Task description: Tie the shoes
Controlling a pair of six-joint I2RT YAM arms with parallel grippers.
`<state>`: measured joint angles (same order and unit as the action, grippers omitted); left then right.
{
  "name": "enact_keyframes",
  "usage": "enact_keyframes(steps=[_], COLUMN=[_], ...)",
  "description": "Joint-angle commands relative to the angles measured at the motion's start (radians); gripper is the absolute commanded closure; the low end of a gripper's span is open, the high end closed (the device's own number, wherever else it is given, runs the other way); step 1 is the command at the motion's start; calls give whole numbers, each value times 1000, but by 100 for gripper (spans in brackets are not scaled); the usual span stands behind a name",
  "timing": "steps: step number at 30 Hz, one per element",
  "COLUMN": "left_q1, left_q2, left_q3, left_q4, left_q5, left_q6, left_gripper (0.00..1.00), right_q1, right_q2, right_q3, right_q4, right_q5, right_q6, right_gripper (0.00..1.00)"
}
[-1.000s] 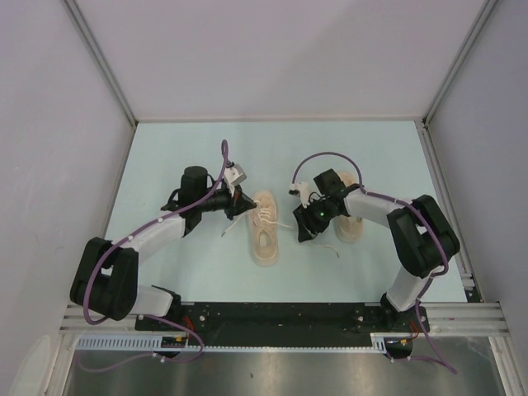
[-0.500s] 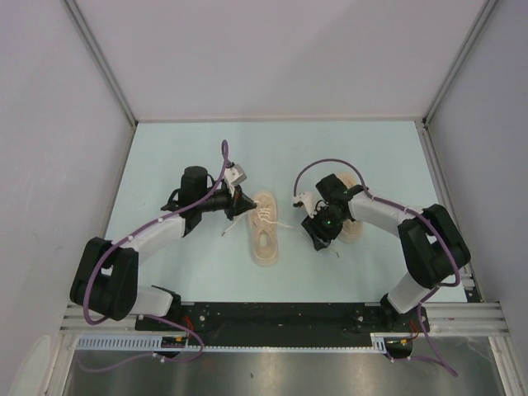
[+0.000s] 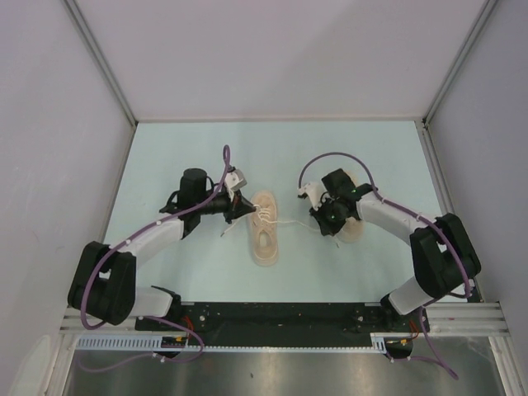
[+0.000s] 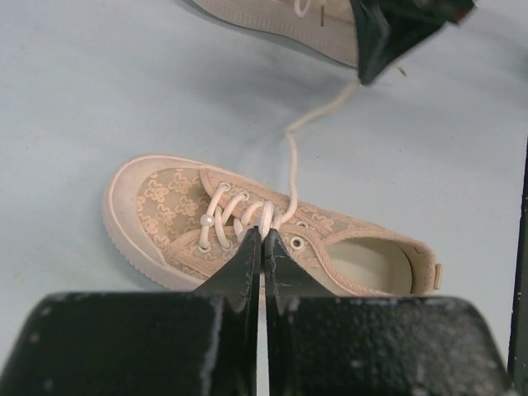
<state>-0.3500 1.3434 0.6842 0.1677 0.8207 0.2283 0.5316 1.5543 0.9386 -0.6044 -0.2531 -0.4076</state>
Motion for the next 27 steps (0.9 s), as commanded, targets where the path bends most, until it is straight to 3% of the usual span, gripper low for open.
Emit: enact_keyframes(steps=[1,8,16,22,27], left_q1=[-10,-38,-55,-63,-64], left_q2=[-64,-96,-104,-124,-139], left_q3=[-14,-11,-9,-25,-40], left_q4=[-20,-125,-160,-204,-221], left_q5=[83,126,133,143,141], left_q6=[117,279,333,387,417], left_gripper=[100,100,100,100,100], right_q1=[-76,-38,74,137,186], right_q2=[-50,113,371,492,546], right_q3=[117,351,641,675,660], right_q4=[179,330,474,592,634], right_q5=[-98,-267,-409,-514,-566], right_q6=[64,243,501,670,707], right_gripper=[100,100,100,100,100])
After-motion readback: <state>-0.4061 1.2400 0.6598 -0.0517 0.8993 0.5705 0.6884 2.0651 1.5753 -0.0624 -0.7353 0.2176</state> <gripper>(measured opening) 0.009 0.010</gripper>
